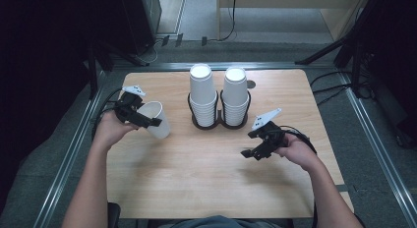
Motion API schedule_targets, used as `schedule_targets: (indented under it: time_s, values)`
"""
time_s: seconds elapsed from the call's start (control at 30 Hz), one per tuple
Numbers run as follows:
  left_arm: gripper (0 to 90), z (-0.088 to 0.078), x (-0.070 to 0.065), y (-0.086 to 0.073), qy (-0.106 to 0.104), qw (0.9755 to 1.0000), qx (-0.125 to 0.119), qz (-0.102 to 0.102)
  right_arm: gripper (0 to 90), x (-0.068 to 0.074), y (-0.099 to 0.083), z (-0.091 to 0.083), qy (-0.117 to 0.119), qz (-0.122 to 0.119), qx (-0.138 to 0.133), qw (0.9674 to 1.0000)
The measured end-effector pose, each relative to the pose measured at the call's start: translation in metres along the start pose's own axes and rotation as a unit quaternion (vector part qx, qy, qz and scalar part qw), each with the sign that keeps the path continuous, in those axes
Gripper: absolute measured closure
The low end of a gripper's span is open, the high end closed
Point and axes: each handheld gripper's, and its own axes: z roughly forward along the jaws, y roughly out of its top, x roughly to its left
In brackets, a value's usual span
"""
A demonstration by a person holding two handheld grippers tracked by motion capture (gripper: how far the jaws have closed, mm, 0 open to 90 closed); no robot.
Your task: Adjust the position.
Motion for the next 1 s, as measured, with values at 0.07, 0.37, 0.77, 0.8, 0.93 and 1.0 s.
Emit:
schedule_targets:
  time_s: [0.07, 0.37, 0.77, 0.8, 0.93, 1.0]
  values:
    - [10.6, 0.000, 0.002, 0.000, 0.004, 1.0000, 0.002, -0.001, 18.5, 0.000, 0.000, 0.000, -0.002, 0.000, 0.001, 1.0000]
    - [10.4, 0.002, 0.022, -0.002, 0.030, 0.9994, 0.011, -0.016, 18.5, 0.003, -0.005, 0.000, -0.004, 0.005, 0.003, 1.0000]
    - [8.9, 0.009, 0.044, -0.008, 0.068, 0.9965, 0.023, -0.043, 18.5, 0.004, -0.008, 0.001, -0.007, 0.005, 0.007, 0.9999]
    - [8.5, 0.010, 0.045, -0.009, 0.063, 0.9964, 0.020, -0.053, 18.5, 0.004, -0.008, 0.001, -0.007, 0.006, 0.007, 0.9999]
    - [7.8, 0.013, 0.044, -0.009, 0.089, 0.9945, 0.021, -0.050, 18.5, 0.004, -0.008, 0.001, -0.006, 0.006, 0.008, 0.9999]
    - [7.7, 0.014, 0.045, -0.009, 0.093, 0.9941, 0.020, -0.053, 18.5, 0.004, -0.008, 0.001, -0.007, 0.006, 0.009, 0.9999]
